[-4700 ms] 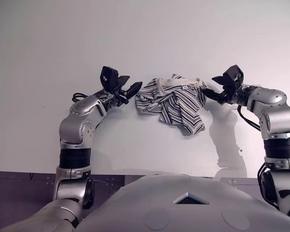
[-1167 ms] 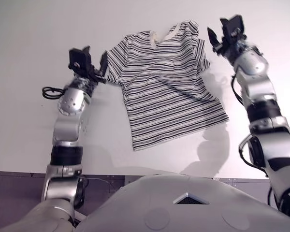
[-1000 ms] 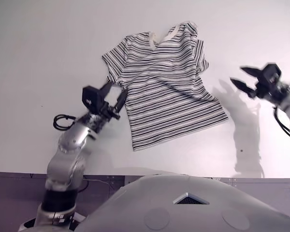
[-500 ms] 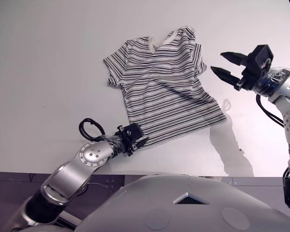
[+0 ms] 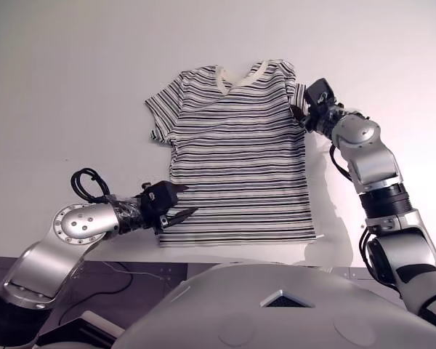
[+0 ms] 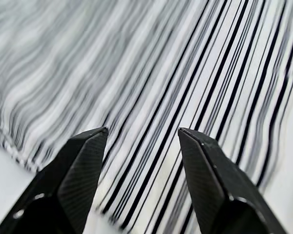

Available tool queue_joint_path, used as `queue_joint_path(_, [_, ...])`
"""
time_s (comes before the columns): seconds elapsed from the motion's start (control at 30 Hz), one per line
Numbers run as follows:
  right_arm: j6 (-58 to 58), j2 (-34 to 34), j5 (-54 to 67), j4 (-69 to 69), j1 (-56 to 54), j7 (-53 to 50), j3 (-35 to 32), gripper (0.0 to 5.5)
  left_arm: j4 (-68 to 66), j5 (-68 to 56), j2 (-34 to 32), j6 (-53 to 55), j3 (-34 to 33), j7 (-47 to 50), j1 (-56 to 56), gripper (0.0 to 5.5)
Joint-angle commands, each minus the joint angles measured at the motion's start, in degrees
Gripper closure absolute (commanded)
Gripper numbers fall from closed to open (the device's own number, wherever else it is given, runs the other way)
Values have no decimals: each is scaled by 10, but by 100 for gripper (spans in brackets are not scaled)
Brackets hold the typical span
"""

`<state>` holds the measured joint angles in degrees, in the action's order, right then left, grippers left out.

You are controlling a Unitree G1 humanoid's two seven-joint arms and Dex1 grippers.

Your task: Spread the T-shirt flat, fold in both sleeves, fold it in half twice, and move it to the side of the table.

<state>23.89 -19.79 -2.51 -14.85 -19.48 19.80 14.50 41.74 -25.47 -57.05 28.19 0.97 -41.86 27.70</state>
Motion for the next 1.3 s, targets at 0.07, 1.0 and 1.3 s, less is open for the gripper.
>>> queue_joint_path(0.07, [-16,-24,-32,-80,7,-3,-7,333,36,-35,16,23,-38,-8,35,286])
queue_joint_path(1.0, [-101,-20,-39,-212,-55,-114,-134,333,-60,52,124,117,106,126,-84,286])
queue_joint_path(1.3, [-84,-59,-74,-372,-94,-124,-123,333,-72,180,85,98,217,120,-35,286])
